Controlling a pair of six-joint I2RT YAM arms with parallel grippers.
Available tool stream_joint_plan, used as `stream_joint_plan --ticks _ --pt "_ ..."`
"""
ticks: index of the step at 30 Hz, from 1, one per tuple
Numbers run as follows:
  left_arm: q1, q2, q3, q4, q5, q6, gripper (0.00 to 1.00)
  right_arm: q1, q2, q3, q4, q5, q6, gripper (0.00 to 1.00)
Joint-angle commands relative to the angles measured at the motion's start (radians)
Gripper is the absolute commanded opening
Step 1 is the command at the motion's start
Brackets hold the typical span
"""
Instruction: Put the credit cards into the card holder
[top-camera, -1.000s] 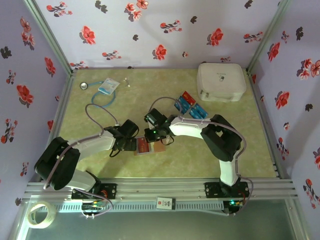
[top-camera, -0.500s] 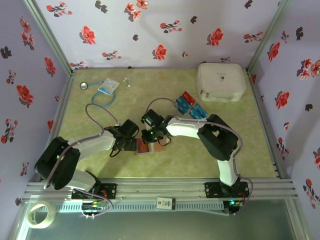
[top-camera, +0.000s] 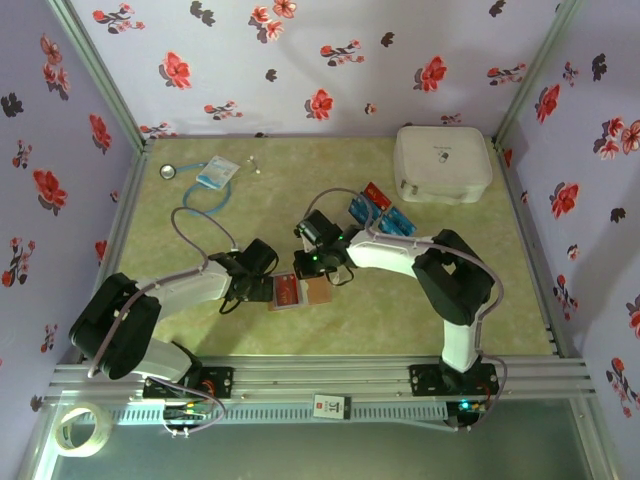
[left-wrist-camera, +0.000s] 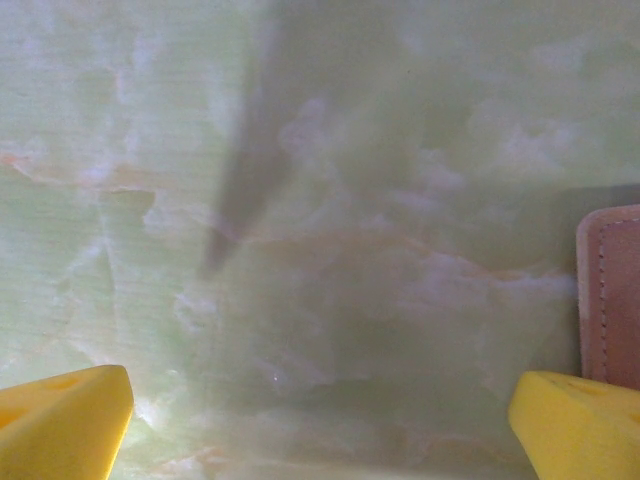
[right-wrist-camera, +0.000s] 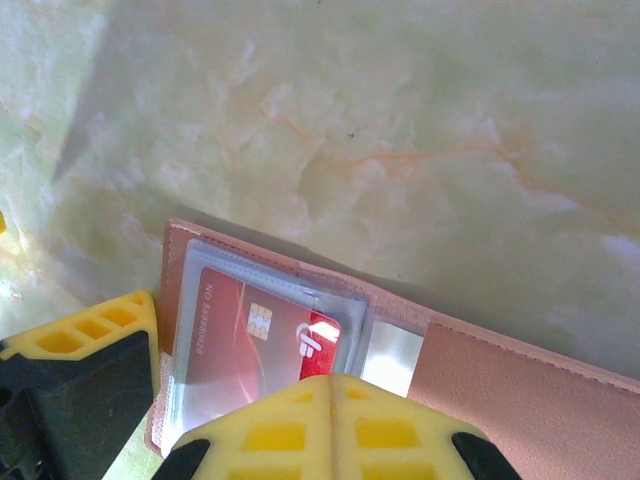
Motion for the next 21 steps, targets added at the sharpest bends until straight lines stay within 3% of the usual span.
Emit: stream_joint_plan --ticks 1,21 --pt "-0.011 0.047 -0.004 0.04 0.011 0.014 1.0 0.01 0.025 -0.009 0.008 -0.004 -0.002 0.05" --pt "-0.012 0.043 -0.004 0.042 0.01 0.014 1.0 0.058 0.102 0.047 0.005 -0.029 0.007 0.05"
